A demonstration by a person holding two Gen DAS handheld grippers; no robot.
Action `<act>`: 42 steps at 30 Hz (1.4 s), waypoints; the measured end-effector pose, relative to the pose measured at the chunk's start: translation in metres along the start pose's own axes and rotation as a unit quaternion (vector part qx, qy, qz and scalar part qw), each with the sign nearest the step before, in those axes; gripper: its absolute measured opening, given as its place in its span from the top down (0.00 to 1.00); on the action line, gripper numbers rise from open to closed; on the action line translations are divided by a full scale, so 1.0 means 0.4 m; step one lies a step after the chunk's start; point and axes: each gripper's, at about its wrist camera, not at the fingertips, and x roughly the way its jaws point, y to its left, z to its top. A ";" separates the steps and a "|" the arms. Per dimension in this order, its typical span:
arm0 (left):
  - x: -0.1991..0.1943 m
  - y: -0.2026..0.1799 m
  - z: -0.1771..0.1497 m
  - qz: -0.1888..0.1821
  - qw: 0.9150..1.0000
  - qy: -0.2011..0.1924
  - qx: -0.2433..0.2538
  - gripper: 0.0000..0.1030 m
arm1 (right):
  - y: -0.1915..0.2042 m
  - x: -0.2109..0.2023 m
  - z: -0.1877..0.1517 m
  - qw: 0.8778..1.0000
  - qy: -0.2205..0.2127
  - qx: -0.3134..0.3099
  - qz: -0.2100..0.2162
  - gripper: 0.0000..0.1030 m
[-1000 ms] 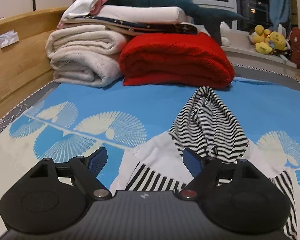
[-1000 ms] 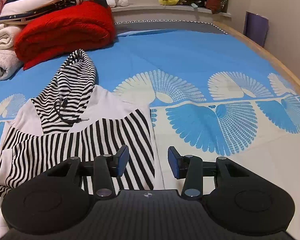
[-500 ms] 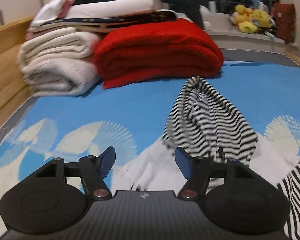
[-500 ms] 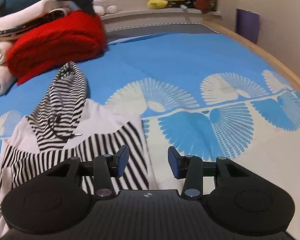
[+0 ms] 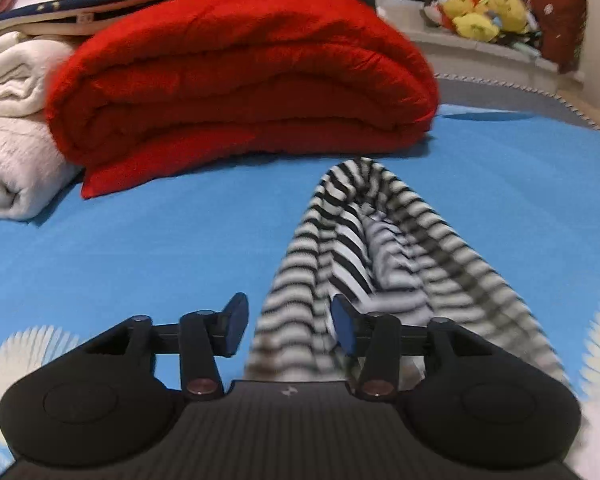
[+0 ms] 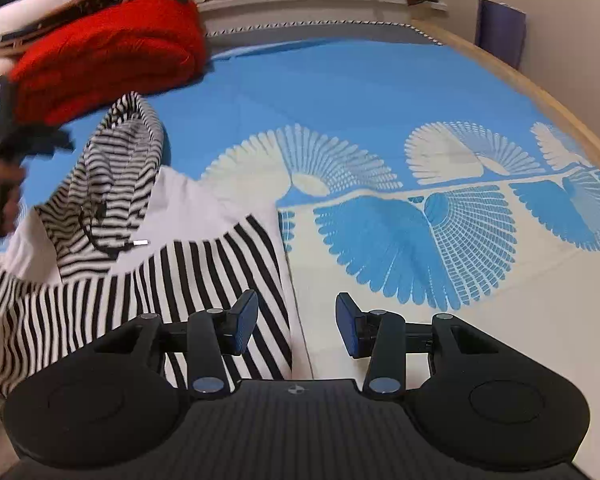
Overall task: Fold small clothes
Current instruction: 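Grasp the striped hood with the left gripper while the right gripper grasps the hoodie edge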
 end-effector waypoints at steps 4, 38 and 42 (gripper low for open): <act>0.130 -0.020 0.028 0.037 0.999 0.011 0.014 0.38 | 0.002 0.025 -0.012 1.000 0.014 -0.020 -0.011 0.57; -0.843 0.166 -0.504 -0.165 0.972 0.095 -0.141 0.57 | -0.005 -0.022 0.014 0.988 0.017 0.097 0.120 0.56; -0.756 0.123 -0.518 -0.082 0.970 0.175 -0.149 0.47 | 0.016 0.033 -0.005 0.986 0.059 0.106 0.114 0.47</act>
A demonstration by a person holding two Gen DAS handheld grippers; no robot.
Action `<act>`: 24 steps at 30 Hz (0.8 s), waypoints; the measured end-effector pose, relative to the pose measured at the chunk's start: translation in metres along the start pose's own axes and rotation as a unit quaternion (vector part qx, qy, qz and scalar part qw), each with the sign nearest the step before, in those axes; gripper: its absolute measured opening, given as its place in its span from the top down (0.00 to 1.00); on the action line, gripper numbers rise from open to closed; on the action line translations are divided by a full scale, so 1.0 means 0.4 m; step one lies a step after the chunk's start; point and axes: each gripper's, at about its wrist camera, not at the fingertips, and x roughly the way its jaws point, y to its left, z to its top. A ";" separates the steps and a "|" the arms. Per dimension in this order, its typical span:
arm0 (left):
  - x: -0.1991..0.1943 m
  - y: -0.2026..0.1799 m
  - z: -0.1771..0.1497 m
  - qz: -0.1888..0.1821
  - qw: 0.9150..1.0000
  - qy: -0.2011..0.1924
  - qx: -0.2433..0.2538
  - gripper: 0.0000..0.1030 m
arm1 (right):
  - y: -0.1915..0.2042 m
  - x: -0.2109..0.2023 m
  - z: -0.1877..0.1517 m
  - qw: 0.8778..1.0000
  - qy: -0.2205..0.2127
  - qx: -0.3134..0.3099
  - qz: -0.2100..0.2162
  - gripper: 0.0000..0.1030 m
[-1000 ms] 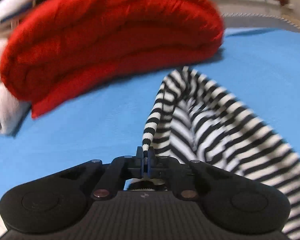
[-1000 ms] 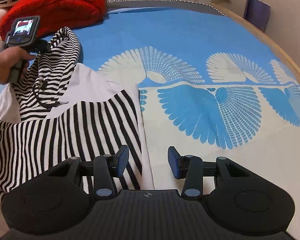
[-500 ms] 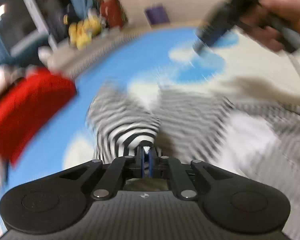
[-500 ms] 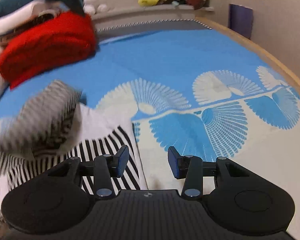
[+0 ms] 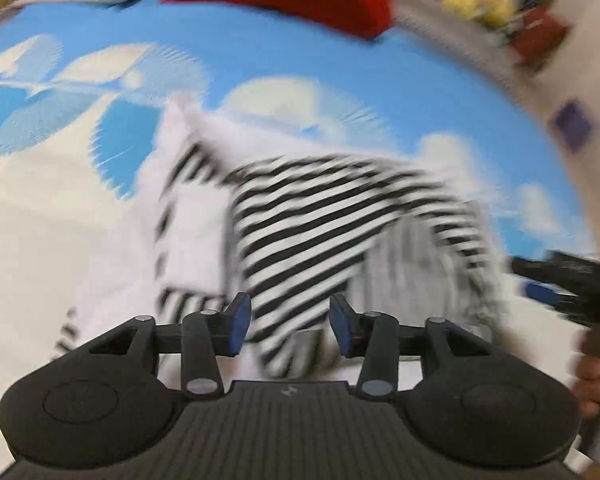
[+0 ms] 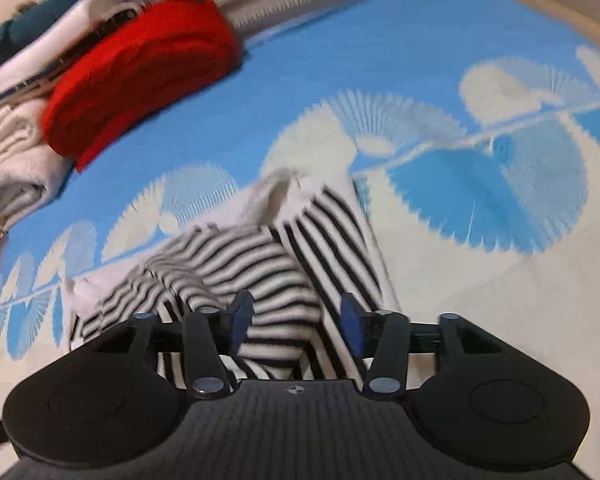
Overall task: Fold small clothes
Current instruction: 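Grasp the striped hood with the left gripper while the right gripper grasps the hoodie edge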
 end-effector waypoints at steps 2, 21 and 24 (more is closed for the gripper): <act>0.029 0.012 -0.003 0.031 0.999 0.016 -0.034 0.44 | -0.001 0.030 -0.003 1.000 0.010 0.009 -0.017 0.46; 0.097 -0.004 0.028 0.011 0.999 0.034 0.007 0.98 | 0.068 0.061 -0.016 0.999 -0.012 -0.028 0.010 0.97; 0.032 0.009 0.059 -0.014 0.999 -0.032 -0.019 0.99 | 0.074 -0.007 -0.001 0.997 -0.049 -0.013 0.057 0.97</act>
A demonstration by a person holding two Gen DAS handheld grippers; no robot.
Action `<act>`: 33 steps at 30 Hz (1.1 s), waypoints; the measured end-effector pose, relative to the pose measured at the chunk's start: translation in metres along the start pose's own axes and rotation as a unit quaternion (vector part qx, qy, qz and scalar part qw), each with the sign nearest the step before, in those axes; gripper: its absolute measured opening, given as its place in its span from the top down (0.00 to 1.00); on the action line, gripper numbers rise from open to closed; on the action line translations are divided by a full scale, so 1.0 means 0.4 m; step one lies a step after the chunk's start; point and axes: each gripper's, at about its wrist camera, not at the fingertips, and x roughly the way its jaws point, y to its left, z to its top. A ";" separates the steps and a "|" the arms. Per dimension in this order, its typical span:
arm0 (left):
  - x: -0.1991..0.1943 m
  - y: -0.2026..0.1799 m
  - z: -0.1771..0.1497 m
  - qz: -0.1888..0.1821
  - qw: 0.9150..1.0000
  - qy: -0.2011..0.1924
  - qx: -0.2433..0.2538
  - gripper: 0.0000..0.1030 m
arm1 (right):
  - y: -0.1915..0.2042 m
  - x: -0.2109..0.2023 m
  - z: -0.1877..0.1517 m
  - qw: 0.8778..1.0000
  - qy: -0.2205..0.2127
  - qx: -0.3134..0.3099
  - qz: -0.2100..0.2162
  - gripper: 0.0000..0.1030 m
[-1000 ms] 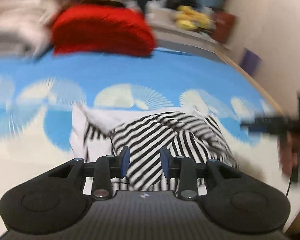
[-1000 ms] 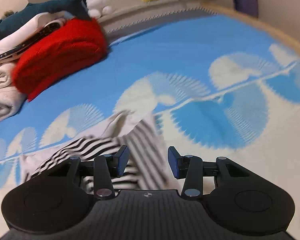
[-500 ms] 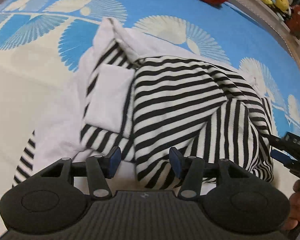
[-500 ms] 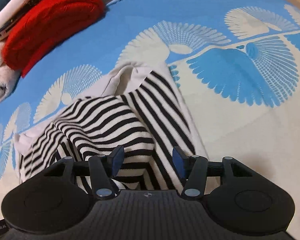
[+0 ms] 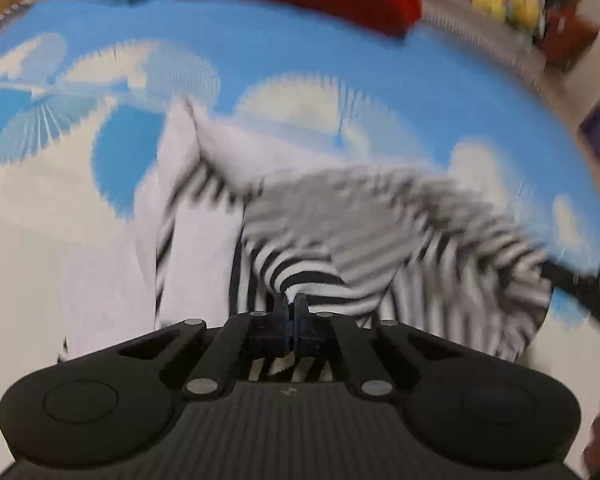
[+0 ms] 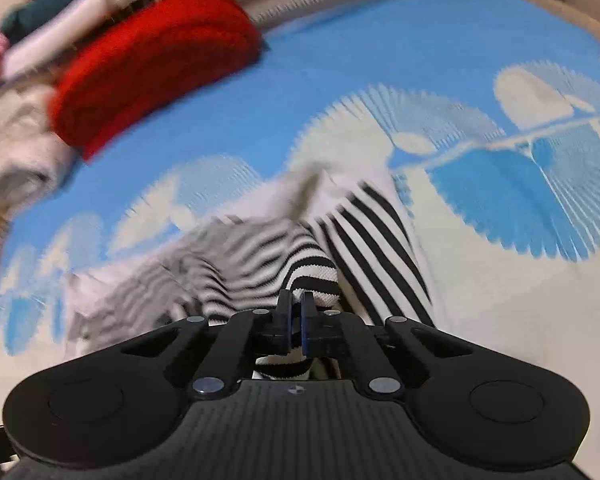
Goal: Fold small clothes
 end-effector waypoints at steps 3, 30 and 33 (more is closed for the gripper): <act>-0.080 0.017 0.036 -0.025 0.997 -0.076 -0.018 0.99 | 0.004 -0.104 0.014 0.994 -0.072 0.032 0.073 0.98; 0.041 0.112 -0.010 0.023 0.992 0.080 -0.100 0.38 | -0.088 0.081 -0.086 0.987 0.125 0.069 -0.078 0.57; 0.046 0.106 -0.015 0.022 0.992 0.081 -0.092 0.46 | -0.075 0.083 -0.087 0.987 0.118 0.058 -0.086 0.63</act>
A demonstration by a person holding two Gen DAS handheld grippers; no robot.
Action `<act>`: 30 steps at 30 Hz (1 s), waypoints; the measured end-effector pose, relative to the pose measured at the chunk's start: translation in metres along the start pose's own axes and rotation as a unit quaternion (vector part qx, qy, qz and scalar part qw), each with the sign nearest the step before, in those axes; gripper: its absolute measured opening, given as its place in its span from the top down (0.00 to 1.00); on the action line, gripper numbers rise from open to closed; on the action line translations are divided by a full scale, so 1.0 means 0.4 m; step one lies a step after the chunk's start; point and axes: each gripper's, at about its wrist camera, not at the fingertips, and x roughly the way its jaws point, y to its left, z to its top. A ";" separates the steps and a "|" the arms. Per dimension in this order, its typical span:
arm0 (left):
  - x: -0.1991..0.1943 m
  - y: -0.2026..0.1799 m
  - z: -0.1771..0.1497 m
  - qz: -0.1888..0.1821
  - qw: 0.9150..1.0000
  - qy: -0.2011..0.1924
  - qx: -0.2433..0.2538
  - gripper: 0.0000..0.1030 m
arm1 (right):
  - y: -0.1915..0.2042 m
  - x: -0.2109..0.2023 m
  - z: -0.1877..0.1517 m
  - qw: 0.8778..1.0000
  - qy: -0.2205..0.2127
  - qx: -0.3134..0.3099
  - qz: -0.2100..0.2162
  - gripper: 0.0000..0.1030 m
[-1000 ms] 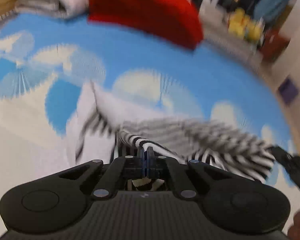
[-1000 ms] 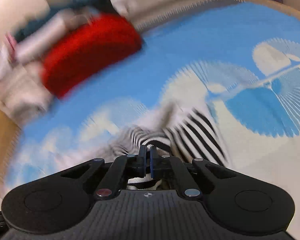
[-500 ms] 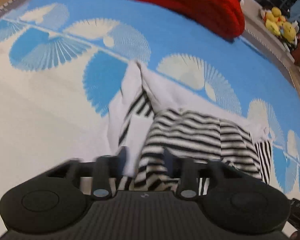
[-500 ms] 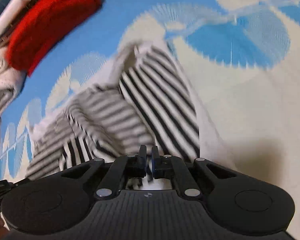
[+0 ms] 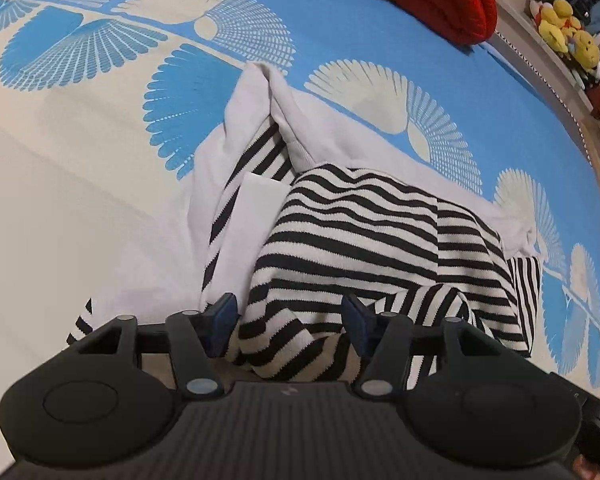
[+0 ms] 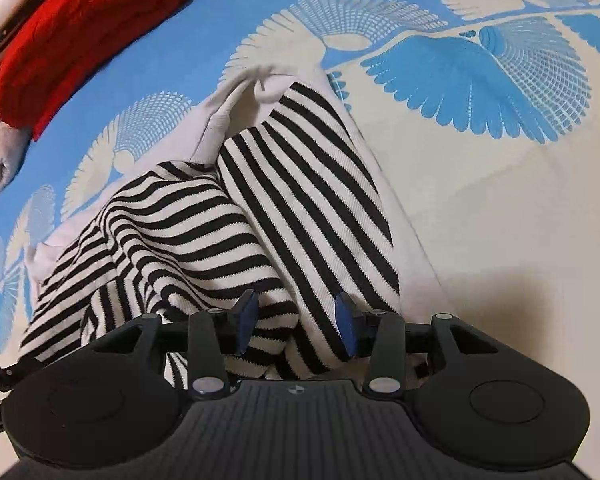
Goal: Fold small clothes
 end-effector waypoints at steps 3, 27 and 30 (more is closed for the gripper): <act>0.002 -0.011 -0.002 0.000 1.000 -0.003 0.018 0.85 | 0.007 -0.017 0.005 1.000 -0.018 -0.012 0.006 1.00; -0.037 0.051 0.029 -0.013 0.999 -0.022 -0.035 0.70 | -0.074 -0.081 0.049 0.996 -0.072 0.047 0.010 0.90; -0.050 0.082 0.043 -0.038 0.997 -0.025 -0.070 0.65 | -0.058 -0.083 0.050 0.996 -0.071 0.050 0.030 0.64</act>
